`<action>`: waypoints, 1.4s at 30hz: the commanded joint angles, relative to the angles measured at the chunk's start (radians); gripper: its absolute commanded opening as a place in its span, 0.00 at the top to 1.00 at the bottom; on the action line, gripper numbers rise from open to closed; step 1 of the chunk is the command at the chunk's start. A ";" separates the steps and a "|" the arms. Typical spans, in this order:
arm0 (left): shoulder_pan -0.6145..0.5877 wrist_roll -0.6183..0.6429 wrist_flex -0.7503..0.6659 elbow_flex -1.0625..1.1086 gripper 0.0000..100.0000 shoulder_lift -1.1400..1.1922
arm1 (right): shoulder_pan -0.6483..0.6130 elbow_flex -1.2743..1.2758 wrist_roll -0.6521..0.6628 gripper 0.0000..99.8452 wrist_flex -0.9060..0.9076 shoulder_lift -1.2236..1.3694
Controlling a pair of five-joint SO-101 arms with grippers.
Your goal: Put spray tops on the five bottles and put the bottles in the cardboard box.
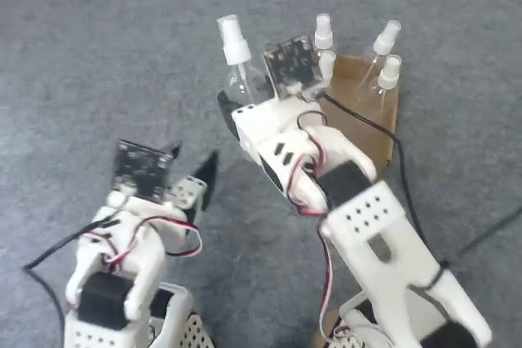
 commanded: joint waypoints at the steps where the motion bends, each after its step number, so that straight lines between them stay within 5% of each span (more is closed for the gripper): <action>1: 0.074 -0.015 -0.095 0.101 0.70 -0.066 | 0.005 -0.117 -0.012 0.99 0.005 0.036; 10: 0.075 -0.015 -0.242 0.217 0.67 -0.066 | -0.096 -0.117 -0.009 0.99 0.165 0.024; 30: 0.075 -0.018 -0.241 0.232 0.67 -0.066 | -0.111 -0.115 -0.003 0.99 0.363 -0.199; 42: 0.075 -0.023 -0.239 0.236 0.67 -0.069 | 0.285 -0.117 0.212 0.99 0.360 -0.262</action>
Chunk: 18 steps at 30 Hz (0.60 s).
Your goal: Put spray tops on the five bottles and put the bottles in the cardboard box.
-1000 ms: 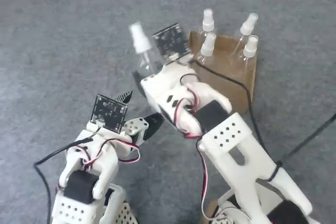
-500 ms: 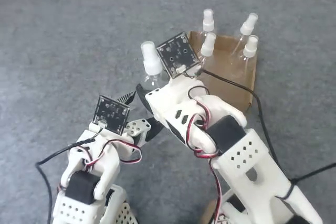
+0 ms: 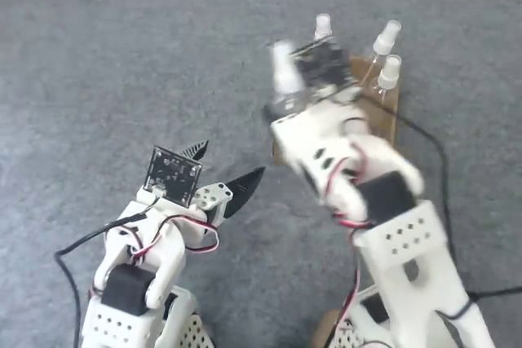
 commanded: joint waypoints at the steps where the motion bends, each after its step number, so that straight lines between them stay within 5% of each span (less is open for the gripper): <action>1: 0.002 -0.006 -0.018 -0.001 0.67 -0.011 | 0.179 -0.069 0.081 0.99 0.008 -0.091; 8: 0.002 -0.006 -0.025 0.016 0.67 -0.015 | 0.372 -0.012 0.080 0.99 -0.028 -0.114; 18: 0.002 -0.006 -0.026 0.024 0.67 -0.015 | 0.390 0.362 0.078 0.99 -0.458 -0.113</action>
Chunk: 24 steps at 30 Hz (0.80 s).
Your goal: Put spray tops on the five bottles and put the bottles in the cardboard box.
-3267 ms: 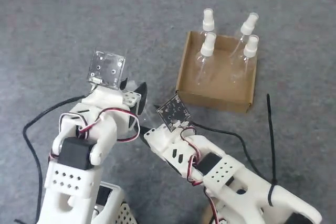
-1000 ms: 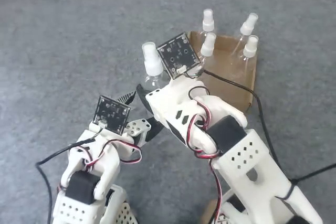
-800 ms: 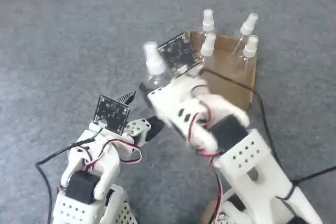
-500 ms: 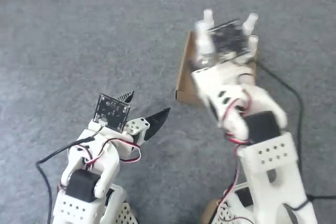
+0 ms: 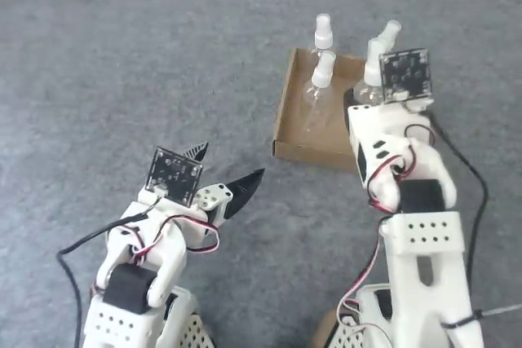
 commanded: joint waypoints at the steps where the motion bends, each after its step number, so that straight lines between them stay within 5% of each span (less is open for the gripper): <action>1: 0.003 -0.006 -0.023 -0.002 0.67 -0.012 | 0.008 0.057 0.011 0.99 -0.171 -0.038; 6: 0.005 -0.006 -0.023 -0.002 0.67 -0.012 | -0.041 0.101 -0.078 0.99 -0.232 -0.036; 24: 0.005 -0.006 -0.020 -0.004 0.67 -0.012 | -0.033 0.135 -0.057 0.99 -0.490 0.174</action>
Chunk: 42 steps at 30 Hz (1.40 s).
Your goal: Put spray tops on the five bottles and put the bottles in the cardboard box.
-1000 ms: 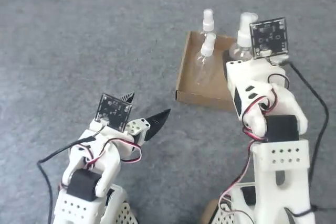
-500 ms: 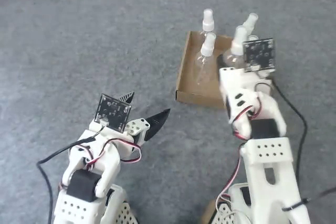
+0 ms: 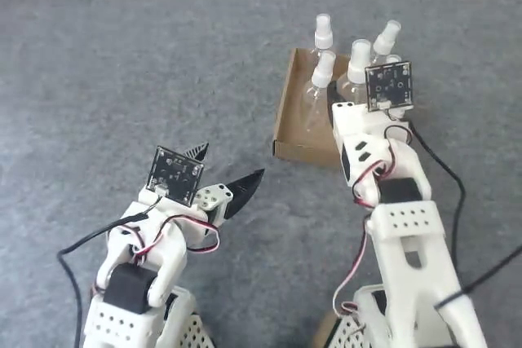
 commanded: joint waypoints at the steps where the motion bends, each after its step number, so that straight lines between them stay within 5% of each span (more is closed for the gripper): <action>1: 0.005 -0.006 -0.020 -0.008 0.67 -0.011 | 0.022 -0.037 -0.002 0.99 -0.079 0.053; 42: 0.005 -0.006 -0.021 -0.007 0.67 -0.011 | 0.021 0.087 -0.005 0.99 -0.354 0.358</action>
